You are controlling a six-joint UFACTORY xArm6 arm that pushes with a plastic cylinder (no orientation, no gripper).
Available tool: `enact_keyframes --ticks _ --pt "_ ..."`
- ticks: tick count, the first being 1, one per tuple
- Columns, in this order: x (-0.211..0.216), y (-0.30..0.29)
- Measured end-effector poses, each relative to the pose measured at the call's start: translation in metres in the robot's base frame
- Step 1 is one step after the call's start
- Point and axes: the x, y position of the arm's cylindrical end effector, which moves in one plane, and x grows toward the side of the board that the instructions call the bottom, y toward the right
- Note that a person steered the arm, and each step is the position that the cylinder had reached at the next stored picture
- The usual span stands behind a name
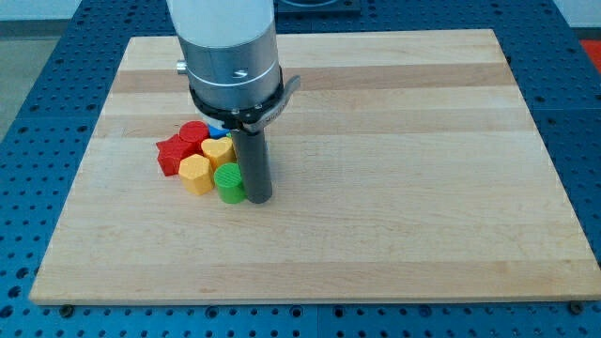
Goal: Move the green circle into the group of blocks
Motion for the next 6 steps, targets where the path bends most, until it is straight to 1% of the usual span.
enact_keyframes --ticks 2,3,5,6 --pt "0.035 -0.003" --pt "0.034 -0.024" --pt "0.014 -0.03" --pt "0.013 -0.03"
